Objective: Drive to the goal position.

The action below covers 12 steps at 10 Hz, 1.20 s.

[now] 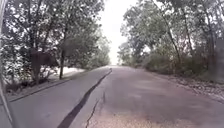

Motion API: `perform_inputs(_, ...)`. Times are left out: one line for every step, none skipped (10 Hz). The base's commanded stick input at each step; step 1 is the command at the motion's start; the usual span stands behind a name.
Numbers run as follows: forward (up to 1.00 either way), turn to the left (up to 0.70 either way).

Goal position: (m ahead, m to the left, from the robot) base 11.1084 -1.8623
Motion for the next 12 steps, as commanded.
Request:
perform_inputs(0.7,-0.2)
perform_inputs(0.7,-0.31)
perform_inputs(0.7,-0.32)
perform_inputs(0.7,-0.18)
perform_inputs(0.7,0.0)
perform_inputs(0.7,0.0)
perform_inputs(0.7,0.0)
perform_inputs(0.7,0.0)
perform_inputs(0.7,0.0)
perform_inputs(0.7,0.0)
perform_inputs(0.7,0.0)
perform_inputs(0.7,0.0)
